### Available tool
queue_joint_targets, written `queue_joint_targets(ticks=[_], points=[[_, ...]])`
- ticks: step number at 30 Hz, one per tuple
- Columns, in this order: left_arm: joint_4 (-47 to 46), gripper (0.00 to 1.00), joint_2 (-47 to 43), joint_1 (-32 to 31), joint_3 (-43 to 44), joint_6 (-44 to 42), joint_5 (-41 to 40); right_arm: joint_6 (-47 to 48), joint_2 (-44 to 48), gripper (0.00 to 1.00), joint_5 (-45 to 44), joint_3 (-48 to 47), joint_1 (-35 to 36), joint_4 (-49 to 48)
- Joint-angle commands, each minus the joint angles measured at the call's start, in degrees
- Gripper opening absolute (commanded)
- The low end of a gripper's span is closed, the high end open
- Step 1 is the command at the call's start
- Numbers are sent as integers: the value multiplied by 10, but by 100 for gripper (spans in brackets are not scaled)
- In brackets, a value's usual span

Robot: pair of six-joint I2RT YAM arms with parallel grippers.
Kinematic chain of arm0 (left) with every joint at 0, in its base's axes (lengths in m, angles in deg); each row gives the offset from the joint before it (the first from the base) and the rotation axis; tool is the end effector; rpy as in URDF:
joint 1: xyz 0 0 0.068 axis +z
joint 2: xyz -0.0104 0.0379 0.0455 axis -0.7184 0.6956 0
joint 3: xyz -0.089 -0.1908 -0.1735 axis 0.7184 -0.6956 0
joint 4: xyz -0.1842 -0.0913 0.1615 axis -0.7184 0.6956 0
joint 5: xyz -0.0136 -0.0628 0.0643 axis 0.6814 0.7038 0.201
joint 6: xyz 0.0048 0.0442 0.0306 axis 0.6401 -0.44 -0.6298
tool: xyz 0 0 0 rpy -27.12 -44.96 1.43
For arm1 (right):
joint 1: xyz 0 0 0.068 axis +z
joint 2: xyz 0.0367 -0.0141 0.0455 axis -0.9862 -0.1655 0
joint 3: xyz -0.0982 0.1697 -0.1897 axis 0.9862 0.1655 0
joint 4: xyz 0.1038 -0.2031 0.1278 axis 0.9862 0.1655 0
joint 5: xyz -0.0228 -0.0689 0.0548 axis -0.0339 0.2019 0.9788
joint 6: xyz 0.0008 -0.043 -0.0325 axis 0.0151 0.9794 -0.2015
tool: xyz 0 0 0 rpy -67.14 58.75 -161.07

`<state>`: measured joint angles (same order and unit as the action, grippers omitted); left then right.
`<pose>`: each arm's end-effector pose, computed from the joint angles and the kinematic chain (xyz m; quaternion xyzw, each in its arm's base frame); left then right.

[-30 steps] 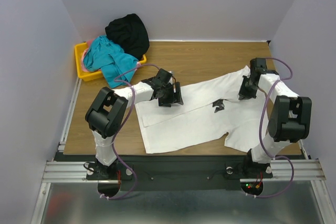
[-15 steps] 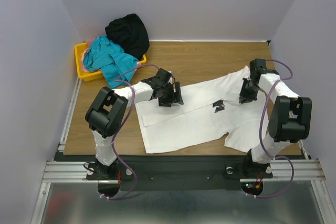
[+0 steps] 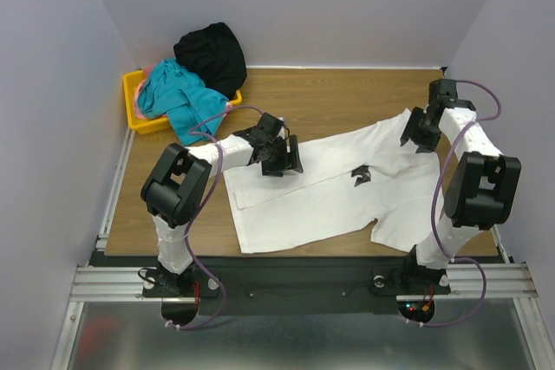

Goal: Fold and stack the t-shirts
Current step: Fold the tshirt

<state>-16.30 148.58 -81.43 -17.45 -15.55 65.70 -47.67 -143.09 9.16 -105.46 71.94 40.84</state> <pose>0.3188 -0.2394 0.1747 0.0536 0.9250 -0.3083 0.2155 0.3426 -0.0521 0.2433 0.2127 0.9559 0.0049 0.2024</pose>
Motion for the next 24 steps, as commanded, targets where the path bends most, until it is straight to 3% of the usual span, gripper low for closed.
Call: queue_joint_targets(ticks=[1,7,14,21,24], points=[[30,80,31,1,-23,-15,-16,-14,-39,57,7,-46,-10,-38],[32,81,36,3,-23,-18,-16,-26,-115,56,38,-82,-10,-85],[48,81,53,11,-15,-27,-24,-24,-192,56,14,-97,-10,-103],[69,83,103,13,26,-51,-41,-33,-222,55,-52,-83,-21,-104],[84,83,139,14,81,-61,-44,-36,-234,55,-62,-88,-35,-106]])
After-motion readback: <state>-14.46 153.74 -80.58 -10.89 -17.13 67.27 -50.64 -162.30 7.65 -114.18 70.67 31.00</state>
